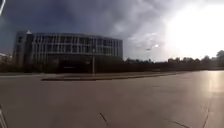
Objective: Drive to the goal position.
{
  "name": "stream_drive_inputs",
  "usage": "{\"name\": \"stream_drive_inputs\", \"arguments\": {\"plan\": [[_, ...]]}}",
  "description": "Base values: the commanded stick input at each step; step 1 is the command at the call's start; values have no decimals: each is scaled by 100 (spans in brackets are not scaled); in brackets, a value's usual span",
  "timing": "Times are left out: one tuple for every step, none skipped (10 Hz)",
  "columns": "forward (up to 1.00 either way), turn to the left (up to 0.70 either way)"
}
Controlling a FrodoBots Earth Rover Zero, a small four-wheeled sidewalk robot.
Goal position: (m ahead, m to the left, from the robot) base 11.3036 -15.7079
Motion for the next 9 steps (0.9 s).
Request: {"name": "stream_drive_inputs", "arguments": {"plan": [[70,0],[70,0],[70,0],[70,0],[70,0],[70,0],[70,0],[70,0],[70,0]]}}
